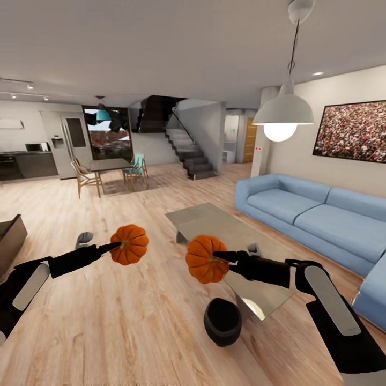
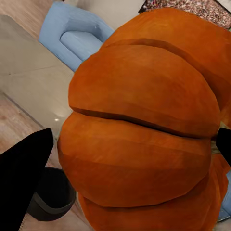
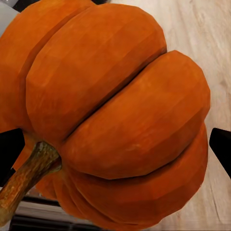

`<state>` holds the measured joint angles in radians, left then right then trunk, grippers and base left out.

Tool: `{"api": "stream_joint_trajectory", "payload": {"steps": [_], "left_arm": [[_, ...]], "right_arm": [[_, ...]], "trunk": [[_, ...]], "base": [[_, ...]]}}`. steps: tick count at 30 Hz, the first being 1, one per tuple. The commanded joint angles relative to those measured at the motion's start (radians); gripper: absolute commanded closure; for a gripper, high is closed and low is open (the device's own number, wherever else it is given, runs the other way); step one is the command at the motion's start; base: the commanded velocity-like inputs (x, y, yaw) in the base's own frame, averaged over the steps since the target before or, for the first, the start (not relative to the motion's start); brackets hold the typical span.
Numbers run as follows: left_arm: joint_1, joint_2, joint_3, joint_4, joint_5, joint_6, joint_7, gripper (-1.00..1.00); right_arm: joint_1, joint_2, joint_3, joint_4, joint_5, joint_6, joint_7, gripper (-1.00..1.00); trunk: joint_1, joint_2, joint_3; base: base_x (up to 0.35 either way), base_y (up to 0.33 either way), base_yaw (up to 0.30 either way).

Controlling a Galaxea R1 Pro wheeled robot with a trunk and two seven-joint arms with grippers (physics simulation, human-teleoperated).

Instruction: Place each of the two pumpkins and all three candles from the living room inside a cabinet in the living room (use any cabinet), then make sure every cabinet is closed, and position the cauldron so it is next to a table in the living room.

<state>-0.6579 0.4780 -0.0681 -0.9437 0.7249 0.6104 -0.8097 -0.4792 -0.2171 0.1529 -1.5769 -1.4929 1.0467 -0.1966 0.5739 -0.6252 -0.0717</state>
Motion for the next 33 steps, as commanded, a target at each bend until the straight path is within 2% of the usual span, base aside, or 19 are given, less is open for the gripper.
{"api": "stream_joint_trajectory", "payload": {"steps": [1, 33], "left_arm": [[-0.002, 0.001, -0.002, 0.0, 0.016, 0.009, 0.0, 1.0], [-0.002, 0.001, -0.002, 0.002, 0.016, 0.009, 0.0, 1.0]], "right_arm": [[-0.001, -0.001, 0.0, -0.002, -0.024, 0.001, -0.01, 1.0], [-0.001, 0.0, 0.004, -0.002, -0.024, 0.001, -0.01, 1.0]], "trunk": [[-0.004, 0.005, 0.001], [-0.124, 0.225, 0.1]], "base": [[0.0, 0.0, 0.288], [0.0, 0.0, 0.288]]}}
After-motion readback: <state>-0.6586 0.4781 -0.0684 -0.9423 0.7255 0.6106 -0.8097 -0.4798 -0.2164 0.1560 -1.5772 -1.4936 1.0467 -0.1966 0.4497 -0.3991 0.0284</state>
